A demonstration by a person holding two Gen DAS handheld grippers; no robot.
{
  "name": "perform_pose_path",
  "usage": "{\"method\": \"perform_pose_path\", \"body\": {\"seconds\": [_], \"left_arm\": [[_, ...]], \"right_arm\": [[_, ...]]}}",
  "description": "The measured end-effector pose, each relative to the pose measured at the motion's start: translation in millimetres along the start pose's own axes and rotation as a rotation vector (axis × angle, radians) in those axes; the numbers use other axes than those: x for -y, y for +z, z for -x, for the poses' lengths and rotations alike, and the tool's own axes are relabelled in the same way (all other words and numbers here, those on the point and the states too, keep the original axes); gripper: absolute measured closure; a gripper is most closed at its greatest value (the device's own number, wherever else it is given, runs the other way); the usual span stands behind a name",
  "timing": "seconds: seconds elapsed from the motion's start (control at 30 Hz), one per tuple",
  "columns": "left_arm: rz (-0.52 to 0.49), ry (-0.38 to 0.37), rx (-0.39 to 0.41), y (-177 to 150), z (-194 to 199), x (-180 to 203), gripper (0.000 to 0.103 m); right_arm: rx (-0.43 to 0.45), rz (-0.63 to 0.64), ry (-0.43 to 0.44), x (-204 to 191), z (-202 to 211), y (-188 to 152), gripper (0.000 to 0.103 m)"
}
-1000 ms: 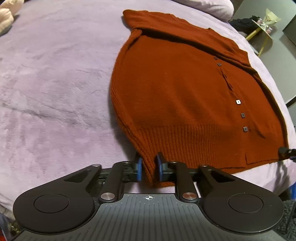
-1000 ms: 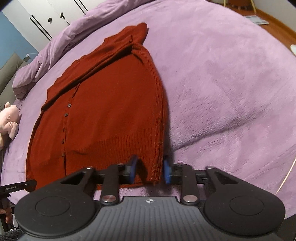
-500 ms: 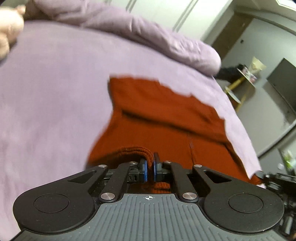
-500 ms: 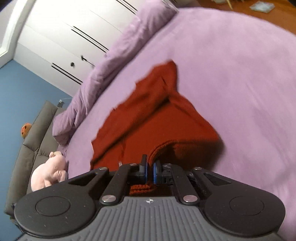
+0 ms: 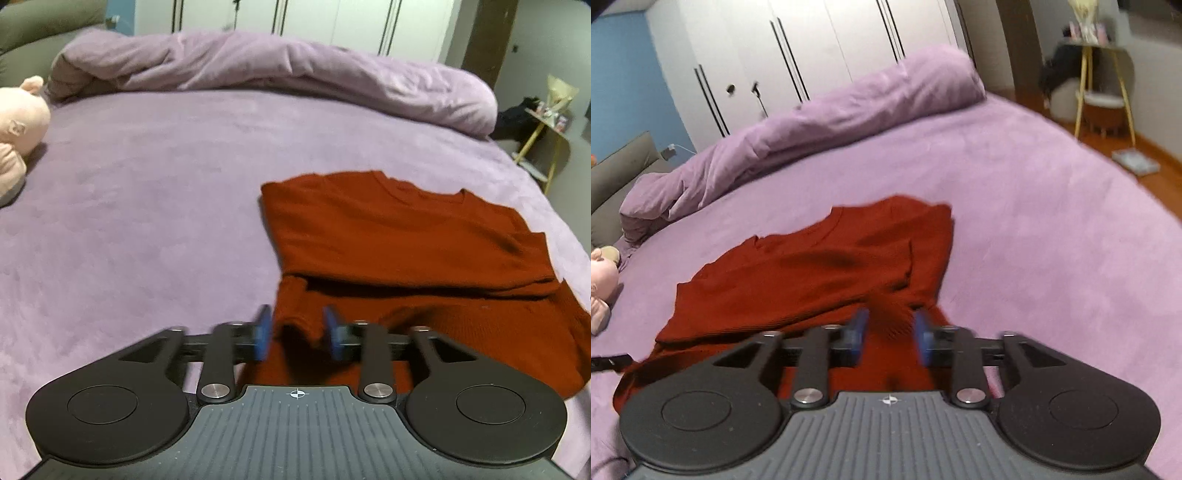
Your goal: Fold small clothes
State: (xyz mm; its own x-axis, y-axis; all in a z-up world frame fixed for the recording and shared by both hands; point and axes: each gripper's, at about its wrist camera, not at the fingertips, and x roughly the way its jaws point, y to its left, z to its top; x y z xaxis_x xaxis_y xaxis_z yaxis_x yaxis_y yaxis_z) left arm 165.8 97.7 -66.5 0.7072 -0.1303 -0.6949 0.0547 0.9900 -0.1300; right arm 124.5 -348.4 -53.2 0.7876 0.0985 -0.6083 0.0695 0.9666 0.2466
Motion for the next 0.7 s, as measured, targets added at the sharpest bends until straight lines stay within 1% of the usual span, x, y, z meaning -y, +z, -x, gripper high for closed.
{"method": "perform_pose_path", "body": {"seconds": [0.03,0.07,0.13,0.23,0.3,0.33,0.4,0.47,0.53,0.6,0.67,0.7], "left_arm": [[-0.011,-0.030,-0.002,-1.6,-2.4,-5.5,0.056],[-0.023,-0.053,-0.025,-3.5,-6.8,-9.9,0.056],[-0.036,-0.062,-0.056,-5.2,-13.3,-11.0,0.057],[-0.065,-0.117,-0.075,-4.5,-17.9,-5.6,0.056],[-0.105,-0.192,-0.063,-2.8,-13.2,-3.7,0.052],[-0.130,-0.215,-0.064,-2.7,-11.8,-2.6,0.051],[-0.184,-0.209,-0.084,-3.5,-12.5,-0.3,0.051],[-0.207,-0.169,-0.083,-4.1,-15.1,-1.0,0.051],[-0.189,-0.141,-0.073,-2.5,-19.3,-5.4,0.051],[-0.163,-0.136,-0.078,1.1,-26.9,-8.3,0.051],[-0.169,-0.138,-0.093,3.3,-37.5,-6.2,0.051],[-0.172,-0.136,-0.105,4.0,-41.8,-4.8,0.054]], "right_arm": [[-0.008,0.031,-0.001,2.4,0.7,-2.7,0.067],[-0.028,0.064,0.001,3.3,-2.7,-4.7,0.067],[-0.074,0.111,0.001,3.8,-12.4,-8.0,0.067],[-0.096,0.151,0.005,0.5,-20.5,-10.8,0.067],[-0.093,0.170,0.018,-1.4,-22.8,-9.8,0.067],[-0.094,0.176,0.028,-1.3,-24.0,-9.4,0.067],[-0.106,0.185,0.034,-2.0,-26.6,-10.4,0.067],[-0.112,0.193,0.036,-3.8,-29.1,-11.2,0.067],[-0.109,0.205,0.034,-6.3,-31.6,-10.7,0.067],[-0.107,0.214,0.033,-7.6,-33.1,-9.6,0.067],[-0.108,0.229,0.020,-9.9,-37.2,-7.6,0.067],[-0.107,0.235,0.013,-10.8,-39.0,-6.1,0.067]]}}
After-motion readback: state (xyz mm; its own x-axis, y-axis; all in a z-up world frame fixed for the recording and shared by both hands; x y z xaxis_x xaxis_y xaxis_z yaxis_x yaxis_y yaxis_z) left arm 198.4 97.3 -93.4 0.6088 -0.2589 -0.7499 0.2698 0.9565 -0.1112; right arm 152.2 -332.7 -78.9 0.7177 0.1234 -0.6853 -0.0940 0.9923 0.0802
